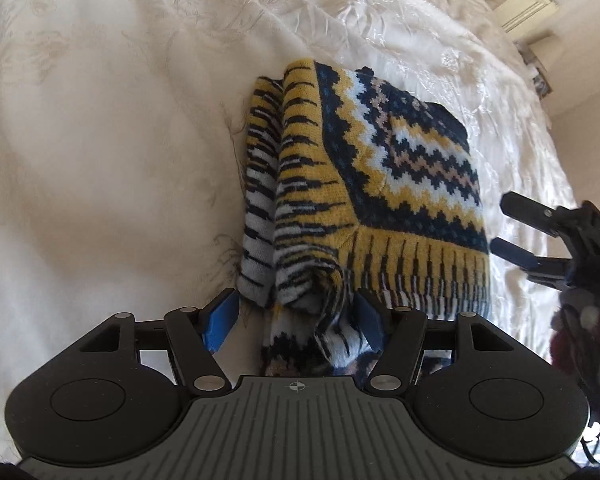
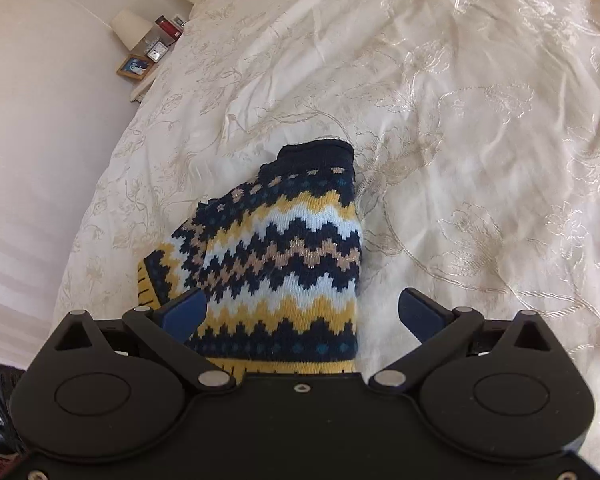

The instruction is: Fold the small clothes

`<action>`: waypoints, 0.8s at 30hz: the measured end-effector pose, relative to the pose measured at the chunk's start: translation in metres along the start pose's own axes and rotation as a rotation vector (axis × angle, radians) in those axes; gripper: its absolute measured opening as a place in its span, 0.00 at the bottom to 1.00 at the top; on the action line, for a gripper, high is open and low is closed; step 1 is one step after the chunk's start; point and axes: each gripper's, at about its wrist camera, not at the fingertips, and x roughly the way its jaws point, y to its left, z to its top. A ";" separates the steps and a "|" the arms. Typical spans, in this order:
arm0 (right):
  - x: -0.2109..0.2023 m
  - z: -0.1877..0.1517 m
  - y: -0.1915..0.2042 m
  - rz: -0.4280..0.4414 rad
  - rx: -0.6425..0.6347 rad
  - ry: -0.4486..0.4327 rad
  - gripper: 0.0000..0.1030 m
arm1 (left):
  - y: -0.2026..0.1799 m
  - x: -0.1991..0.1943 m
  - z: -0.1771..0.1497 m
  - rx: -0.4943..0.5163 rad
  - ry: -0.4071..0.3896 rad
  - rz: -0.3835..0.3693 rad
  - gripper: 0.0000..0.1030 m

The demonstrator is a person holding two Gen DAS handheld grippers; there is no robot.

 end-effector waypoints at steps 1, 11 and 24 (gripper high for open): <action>0.005 0.002 -0.002 0.008 0.010 0.008 0.99 | 0.001 0.002 -0.002 -0.006 0.011 -0.016 0.61; 0.047 0.006 -0.019 0.121 0.143 0.101 1.00 | 0.002 0.031 -0.013 -0.055 0.085 -0.132 0.67; 0.051 -0.003 -0.008 0.170 0.077 0.171 0.49 | 0.006 0.028 -0.009 -0.091 0.092 -0.299 0.47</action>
